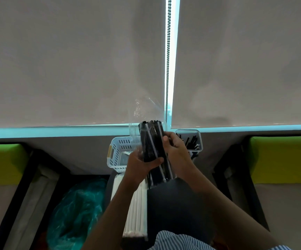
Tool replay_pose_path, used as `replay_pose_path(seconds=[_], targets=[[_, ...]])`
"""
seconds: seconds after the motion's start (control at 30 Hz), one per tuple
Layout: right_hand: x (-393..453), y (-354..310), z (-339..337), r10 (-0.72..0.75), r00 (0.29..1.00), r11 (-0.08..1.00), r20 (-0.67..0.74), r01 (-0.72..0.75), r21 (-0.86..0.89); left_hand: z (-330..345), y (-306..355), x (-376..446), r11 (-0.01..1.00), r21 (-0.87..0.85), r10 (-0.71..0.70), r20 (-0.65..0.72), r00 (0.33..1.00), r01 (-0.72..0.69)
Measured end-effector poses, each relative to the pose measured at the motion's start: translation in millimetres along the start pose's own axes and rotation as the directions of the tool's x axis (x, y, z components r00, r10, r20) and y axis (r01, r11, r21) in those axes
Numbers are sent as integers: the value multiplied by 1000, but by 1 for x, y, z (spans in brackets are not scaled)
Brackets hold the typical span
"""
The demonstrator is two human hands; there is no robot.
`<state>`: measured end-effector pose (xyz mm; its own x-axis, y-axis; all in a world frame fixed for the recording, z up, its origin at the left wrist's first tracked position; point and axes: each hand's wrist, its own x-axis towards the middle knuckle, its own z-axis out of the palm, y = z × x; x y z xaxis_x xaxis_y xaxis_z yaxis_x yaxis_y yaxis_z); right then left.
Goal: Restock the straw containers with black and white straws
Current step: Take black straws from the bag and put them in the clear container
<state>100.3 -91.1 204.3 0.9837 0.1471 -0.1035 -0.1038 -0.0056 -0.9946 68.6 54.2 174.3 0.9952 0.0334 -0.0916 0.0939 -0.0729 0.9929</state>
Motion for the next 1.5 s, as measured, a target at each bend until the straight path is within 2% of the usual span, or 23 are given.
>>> replay_pose_path(seconds=[0.07,0.13,0.17,0.23,0.3,0.33,0.4,0.47,0.57,0.73,0.9,1.13,1.37,1.5], targets=[[-1,-3,-4,-41,999,995,15,42,-93,-4,-5,0,1000,28,-1,-23,1000,2],[1,-14,-9,-173,983,959,-56,155,-239,-10,-11,-1,998,57,-23,-32,999,25],[2,-25,-12,-257,959,927,-117,211,-309,-12,-14,-1,997,74,-31,-38,999,34],[7,-51,-16,-464,860,835,-210,346,-429,-17,-18,-1,995,88,-44,-45,998,48],[14,-77,-19,-636,759,695,-138,486,-530,-18,-19,-1,994,98,-47,-33,998,50],[18,-89,-20,-663,747,640,-46,533,-553,-18,-20,0,993,108,-44,-19,999,46],[27,-105,-20,-571,797,585,198,563,-584,-19,-21,1,991,130,-37,12,999,35],[38,-110,-19,-401,821,492,407,567,-661,-20,-21,3,988,155,-27,34,999,22],[51,-108,-16,-229,829,380,510,559,-737,-21,-17,7,982,189,-6,60,998,-5],[61,-102,-11,-50,862,393,505,482,-783,-29,-13,19,953,288,60,126,990,-94],[58,-106,-10,-3,842,426,539,489,-761,-31,-11,25,913,362,127,178,976,-185],[58,-102,-15,-83,869,424,488,474,-772,-22,-12,26,922,341,121,191,974,-181],[57,-109,-27,-132,872,458,472,476,-751,-19,-15,22,939,303,103,204,974,-163],[61,-114,-36,-187,889,483,419,455,-748,-18,-17,18,943,297,82,221,972,-147]])
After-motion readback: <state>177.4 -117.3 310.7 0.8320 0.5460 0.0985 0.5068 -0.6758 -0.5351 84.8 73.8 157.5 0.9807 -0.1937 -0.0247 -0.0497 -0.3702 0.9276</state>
